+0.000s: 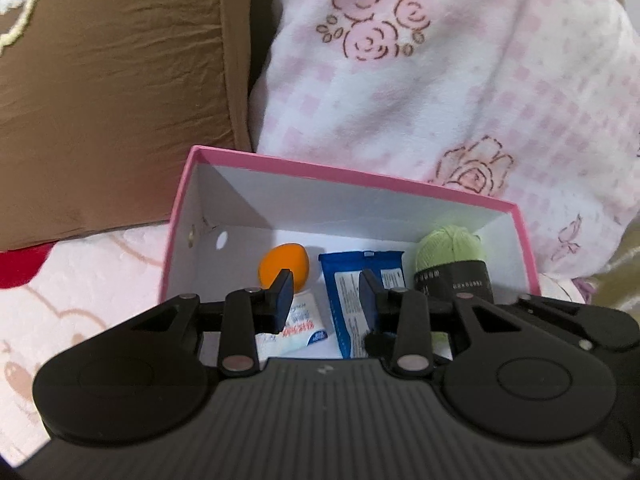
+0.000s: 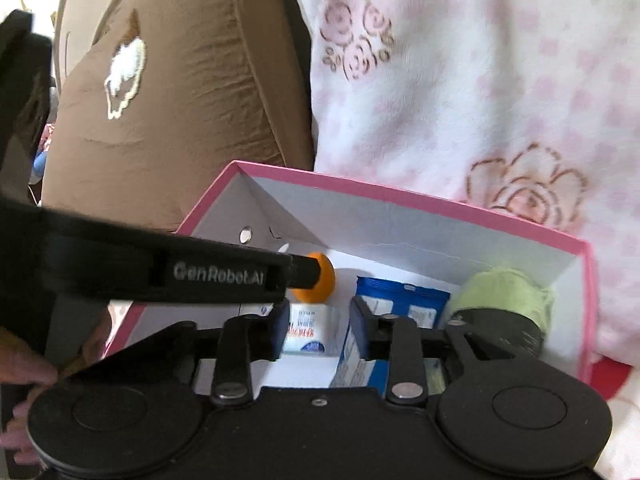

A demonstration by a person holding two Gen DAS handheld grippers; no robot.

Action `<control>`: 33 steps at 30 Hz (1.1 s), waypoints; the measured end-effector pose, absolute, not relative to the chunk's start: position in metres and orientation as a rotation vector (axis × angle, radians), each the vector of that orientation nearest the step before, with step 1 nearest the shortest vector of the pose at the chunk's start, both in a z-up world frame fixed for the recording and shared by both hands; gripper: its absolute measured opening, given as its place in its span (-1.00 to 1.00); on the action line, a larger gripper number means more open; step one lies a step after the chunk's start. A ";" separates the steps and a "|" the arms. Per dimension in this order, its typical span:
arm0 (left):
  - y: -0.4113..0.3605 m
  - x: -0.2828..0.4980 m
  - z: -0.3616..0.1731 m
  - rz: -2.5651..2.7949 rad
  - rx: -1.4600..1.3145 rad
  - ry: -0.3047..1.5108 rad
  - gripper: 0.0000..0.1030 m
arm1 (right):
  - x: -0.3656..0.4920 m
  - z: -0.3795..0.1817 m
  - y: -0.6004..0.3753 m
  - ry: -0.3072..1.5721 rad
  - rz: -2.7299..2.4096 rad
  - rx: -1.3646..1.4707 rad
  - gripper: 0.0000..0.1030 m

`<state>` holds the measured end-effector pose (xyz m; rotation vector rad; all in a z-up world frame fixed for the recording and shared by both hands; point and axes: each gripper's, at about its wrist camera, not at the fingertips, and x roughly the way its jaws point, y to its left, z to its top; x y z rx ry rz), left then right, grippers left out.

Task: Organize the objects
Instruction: 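Open the left tool and withdraw it from the box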

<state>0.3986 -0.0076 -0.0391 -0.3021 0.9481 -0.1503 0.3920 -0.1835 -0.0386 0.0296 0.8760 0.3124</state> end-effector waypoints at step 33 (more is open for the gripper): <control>-0.008 0.223 0.122 -0.227 -0.168 0.924 -0.13 | 0.204 0.071 -0.176 0.758 0.273 -0.125 0.22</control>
